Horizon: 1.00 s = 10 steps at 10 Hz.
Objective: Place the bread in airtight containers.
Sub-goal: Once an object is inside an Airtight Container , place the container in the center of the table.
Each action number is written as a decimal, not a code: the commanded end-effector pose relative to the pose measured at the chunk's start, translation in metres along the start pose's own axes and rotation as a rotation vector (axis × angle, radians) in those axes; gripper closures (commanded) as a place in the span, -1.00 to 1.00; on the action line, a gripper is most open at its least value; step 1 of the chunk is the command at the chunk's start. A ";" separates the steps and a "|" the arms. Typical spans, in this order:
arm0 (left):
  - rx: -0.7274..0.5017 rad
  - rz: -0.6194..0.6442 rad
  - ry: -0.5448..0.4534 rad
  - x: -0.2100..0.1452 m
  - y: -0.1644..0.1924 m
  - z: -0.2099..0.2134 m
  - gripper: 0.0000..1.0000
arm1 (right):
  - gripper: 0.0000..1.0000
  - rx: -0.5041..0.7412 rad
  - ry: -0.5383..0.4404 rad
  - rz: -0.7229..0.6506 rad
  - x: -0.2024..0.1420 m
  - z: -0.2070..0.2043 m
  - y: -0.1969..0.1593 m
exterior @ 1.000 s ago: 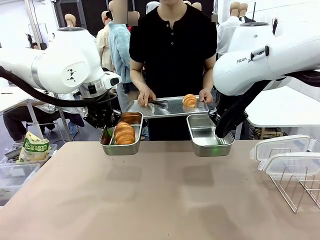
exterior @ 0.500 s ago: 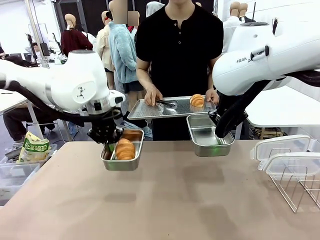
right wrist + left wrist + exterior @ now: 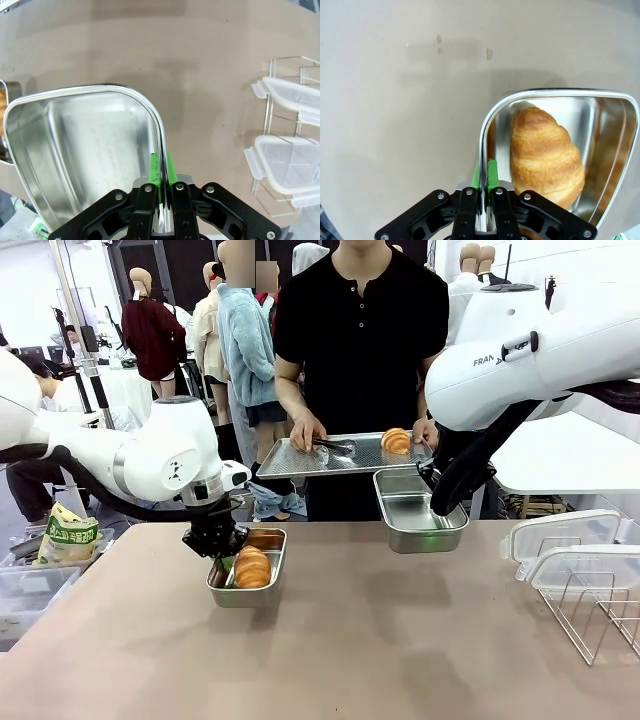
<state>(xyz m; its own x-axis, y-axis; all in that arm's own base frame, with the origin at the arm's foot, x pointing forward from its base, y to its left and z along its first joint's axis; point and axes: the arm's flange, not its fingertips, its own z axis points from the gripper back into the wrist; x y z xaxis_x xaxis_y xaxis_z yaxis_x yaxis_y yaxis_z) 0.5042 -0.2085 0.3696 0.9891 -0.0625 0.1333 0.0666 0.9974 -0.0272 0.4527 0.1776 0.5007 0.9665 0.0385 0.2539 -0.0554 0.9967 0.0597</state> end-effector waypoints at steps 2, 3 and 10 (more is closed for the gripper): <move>0.039 0.013 -0.060 -0.004 0.004 -0.011 1.00 | 1.00 -0.003 -0.007 0.003 0.000 0.002 -0.001; 0.038 0.022 -0.058 -0.003 0.006 -0.017 1.00 | 1.00 -0.003 -0.007 0.003 0.000 0.002 -0.001; 0.026 0.074 -0.027 0.002 0.011 -0.044 0.68 | 1.00 -0.003 -0.007 0.003 0.000 0.002 -0.001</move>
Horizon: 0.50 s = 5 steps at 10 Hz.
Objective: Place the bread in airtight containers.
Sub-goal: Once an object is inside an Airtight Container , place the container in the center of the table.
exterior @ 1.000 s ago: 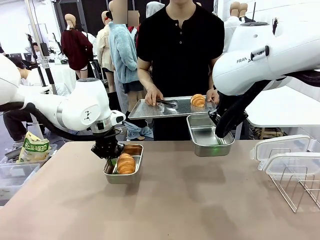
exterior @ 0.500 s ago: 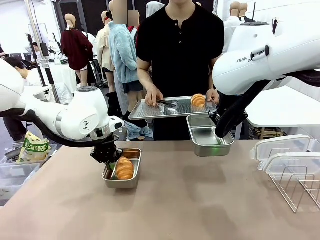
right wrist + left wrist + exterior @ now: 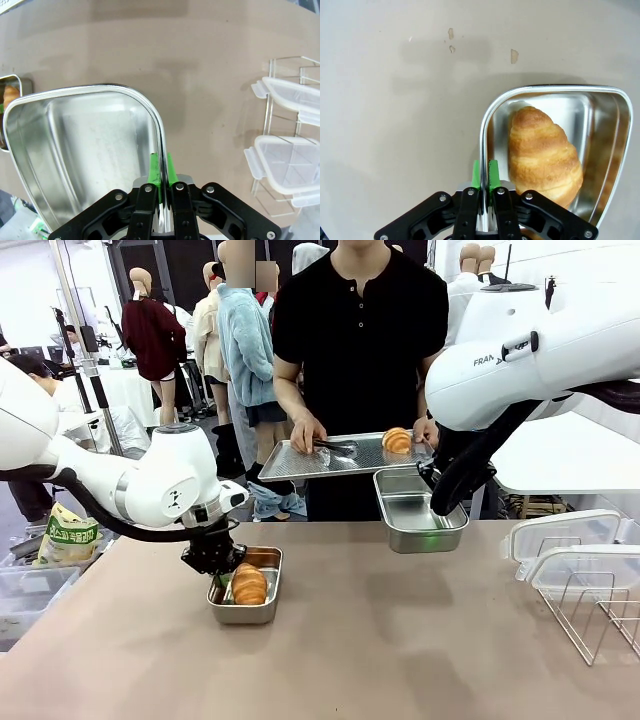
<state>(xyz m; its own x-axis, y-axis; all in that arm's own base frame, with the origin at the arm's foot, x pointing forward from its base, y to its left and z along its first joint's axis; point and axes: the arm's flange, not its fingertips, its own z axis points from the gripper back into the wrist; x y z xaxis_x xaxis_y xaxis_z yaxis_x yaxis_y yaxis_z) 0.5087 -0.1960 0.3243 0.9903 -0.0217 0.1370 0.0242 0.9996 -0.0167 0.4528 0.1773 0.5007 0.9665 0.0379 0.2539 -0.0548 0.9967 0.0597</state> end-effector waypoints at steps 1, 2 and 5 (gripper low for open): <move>0.013 0.037 -0.019 0.005 -0.002 -0.001 0.30 | 1.00 -0.002 -0.007 0.004 0.000 0.002 -0.001; 0.011 0.036 -0.019 0.005 -0.003 -0.001 -0.08 | 1.00 -0.002 -0.007 0.004 0.000 0.002 -0.001; 0.015 0.033 -0.027 0.003 -0.005 0.007 -1.00 | 1.00 -0.002 -0.007 0.004 0.000 0.002 -0.001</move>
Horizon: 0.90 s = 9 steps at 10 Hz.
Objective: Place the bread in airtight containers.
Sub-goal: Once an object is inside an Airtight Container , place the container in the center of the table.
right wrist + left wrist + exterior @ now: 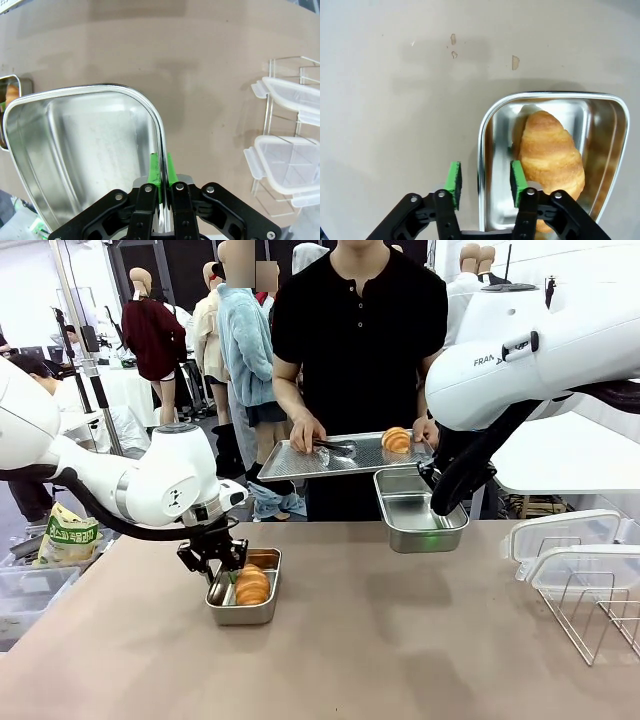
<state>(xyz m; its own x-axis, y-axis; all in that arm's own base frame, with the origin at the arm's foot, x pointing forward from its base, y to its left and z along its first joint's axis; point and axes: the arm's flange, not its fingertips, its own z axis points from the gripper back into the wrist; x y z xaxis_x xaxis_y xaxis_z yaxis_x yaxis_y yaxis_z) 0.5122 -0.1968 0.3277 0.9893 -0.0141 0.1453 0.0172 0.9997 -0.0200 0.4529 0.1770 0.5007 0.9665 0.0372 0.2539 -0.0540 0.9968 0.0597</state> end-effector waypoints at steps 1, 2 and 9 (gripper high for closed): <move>0.022 0.025 -0.025 -0.001 -0.004 0.008 -1.00 | 1.00 -0.002 -0.007 0.004 0.000 0.002 0.000; 0.030 0.025 -0.028 -0.001 -0.003 0.010 -1.00 | 1.00 -0.002 -0.007 0.004 0.000 0.002 0.000; -0.001 0.011 -0.023 0.003 0.001 0.015 -1.00 | 1.00 -0.002 -0.007 0.004 0.000 0.002 0.000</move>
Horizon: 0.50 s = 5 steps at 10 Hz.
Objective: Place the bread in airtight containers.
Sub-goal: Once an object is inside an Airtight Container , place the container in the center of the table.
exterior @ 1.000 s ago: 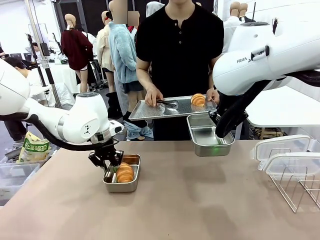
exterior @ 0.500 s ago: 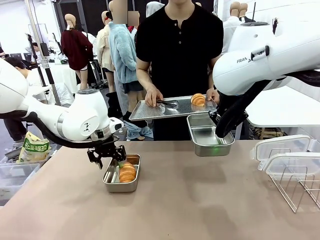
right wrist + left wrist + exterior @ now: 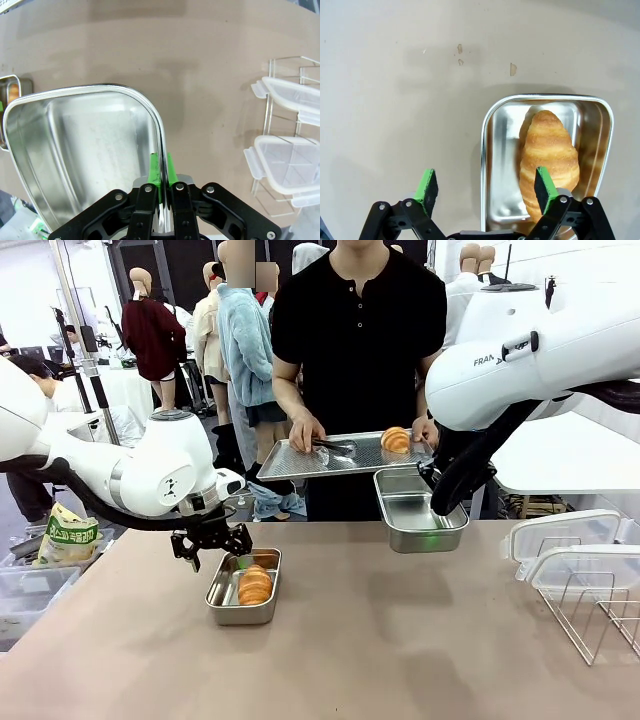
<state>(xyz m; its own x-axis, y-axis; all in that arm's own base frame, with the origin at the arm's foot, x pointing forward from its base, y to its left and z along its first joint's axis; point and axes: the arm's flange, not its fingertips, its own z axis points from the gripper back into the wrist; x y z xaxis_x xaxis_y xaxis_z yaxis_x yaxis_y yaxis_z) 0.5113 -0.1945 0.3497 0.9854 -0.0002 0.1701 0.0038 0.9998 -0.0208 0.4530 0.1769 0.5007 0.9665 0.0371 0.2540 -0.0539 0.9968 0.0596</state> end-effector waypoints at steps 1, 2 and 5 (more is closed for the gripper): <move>-0.002 -0.003 0.002 0.000 0.000 -0.007 -1.00 | 1.00 -0.002 -0.007 0.005 0.000 0.002 0.000; -0.002 -0.003 0.002 0.000 0.000 -0.007 -1.00 | 1.00 -0.002 -0.007 0.005 0.000 0.002 0.000; -0.002 -0.003 0.002 0.000 0.000 -0.007 -1.00 | 1.00 -0.002 -0.007 0.005 0.000 0.002 0.000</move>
<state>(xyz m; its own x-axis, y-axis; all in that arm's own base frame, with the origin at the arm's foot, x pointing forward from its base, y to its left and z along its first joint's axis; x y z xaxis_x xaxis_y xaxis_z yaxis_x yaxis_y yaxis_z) 0.5115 -0.1946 0.3434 0.9872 -0.0010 0.1594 0.0040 0.9998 -0.0187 0.4530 0.1769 0.5006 0.9665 0.0371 0.2540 -0.0539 0.9968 0.0595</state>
